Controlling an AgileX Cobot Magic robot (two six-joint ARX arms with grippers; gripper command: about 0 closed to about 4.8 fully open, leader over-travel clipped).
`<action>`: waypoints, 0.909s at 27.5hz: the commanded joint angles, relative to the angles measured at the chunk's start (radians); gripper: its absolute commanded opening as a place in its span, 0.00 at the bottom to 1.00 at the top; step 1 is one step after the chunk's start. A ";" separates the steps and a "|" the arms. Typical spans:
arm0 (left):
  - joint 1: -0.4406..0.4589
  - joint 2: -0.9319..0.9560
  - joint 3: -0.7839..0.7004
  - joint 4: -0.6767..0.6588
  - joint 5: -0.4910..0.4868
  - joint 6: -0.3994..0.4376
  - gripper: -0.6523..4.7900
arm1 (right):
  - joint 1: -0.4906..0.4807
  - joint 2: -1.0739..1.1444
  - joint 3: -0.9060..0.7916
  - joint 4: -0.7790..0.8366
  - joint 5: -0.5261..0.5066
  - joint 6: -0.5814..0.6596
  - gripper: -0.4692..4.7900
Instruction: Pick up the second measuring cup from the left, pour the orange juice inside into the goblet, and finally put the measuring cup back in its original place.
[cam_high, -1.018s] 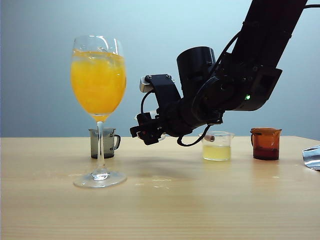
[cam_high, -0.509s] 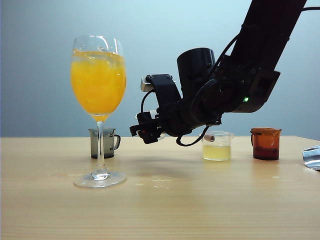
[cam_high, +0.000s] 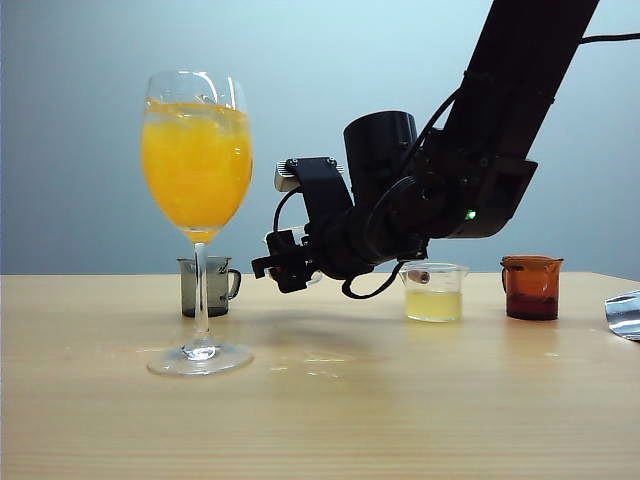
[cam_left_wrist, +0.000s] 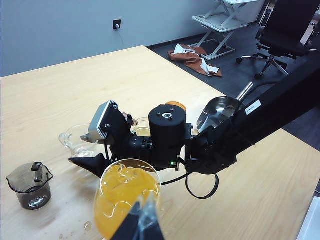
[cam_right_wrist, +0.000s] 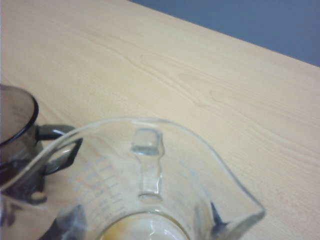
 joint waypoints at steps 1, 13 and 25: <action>0.000 -0.002 0.004 0.003 0.008 -0.003 0.11 | 0.001 0.014 0.012 0.023 -0.005 0.008 0.15; 0.000 -0.002 0.004 0.003 0.008 -0.003 0.11 | 0.001 0.079 0.041 0.022 -0.027 0.033 0.15; 0.000 -0.002 0.004 0.003 0.008 -0.003 0.11 | 0.002 0.059 0.039 -0.048 -0.027 0.033 0.83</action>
